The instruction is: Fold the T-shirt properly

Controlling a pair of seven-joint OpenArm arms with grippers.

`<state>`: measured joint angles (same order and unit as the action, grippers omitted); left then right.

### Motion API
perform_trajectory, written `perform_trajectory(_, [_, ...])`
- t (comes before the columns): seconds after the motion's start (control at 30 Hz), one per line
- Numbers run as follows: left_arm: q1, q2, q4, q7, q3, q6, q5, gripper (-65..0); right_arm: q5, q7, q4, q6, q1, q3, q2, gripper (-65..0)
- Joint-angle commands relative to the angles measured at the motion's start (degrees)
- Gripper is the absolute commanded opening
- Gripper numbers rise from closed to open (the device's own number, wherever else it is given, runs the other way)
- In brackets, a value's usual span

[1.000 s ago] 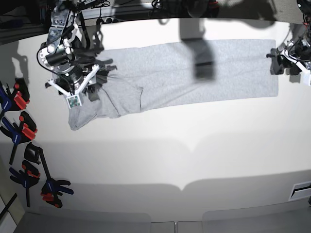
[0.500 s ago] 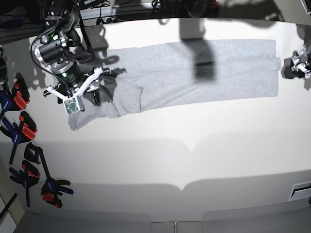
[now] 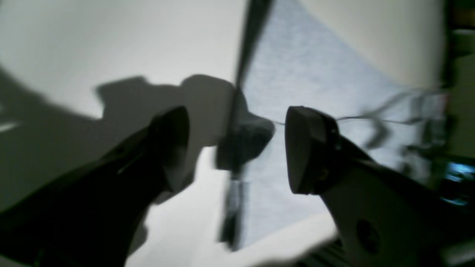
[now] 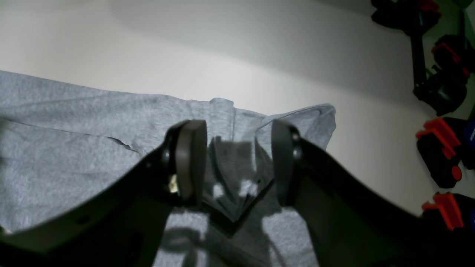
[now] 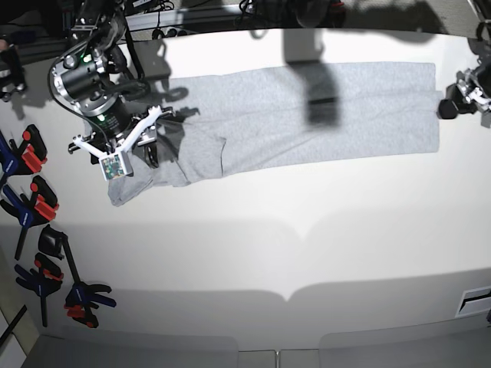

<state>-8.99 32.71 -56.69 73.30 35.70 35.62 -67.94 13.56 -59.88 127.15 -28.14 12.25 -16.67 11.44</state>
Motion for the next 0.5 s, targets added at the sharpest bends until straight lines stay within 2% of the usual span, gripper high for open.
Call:
perform_trajectory(0.0, [-0.5,-1.0,0.2,5.5,-0.6,0.1,1.7,-26.5,0.6,1.4,1.1,-0.5,-0.5,-0.2,0.5,-38.3])
perform_trajectory(0.1, [-1.4,-2.6,0.1,6.7,-2.3,0.9,-3.7,-26.5,0.6,1.4,1.1,-0.5,-0.5,-0.2,0.5,-38.3])
perform_trajectory(0.23, [-2.0,-3.0,0.0,6.4,-6.9,1.3,-3.9,-26.5,0.6,1.4,1.1,-0.5,-0.5,-0.2,0.5,-38.3])
perform_trajectory(0.4, [-2.1,-2.8,0.0,1.5,-8.3,1.4,-3.4,-26.6,0.6,1.3,1.1,-0.5,-0.5,-0.2,0.5,-38.3])
perform_trajectory(0.47, [-2.1,-2.5,0.0,-2.1,-8.3,1.3,-1.3,-29.6,0.6,1.1,1.1,-0.5,-0.5,-0.2,0.5,-38.3])
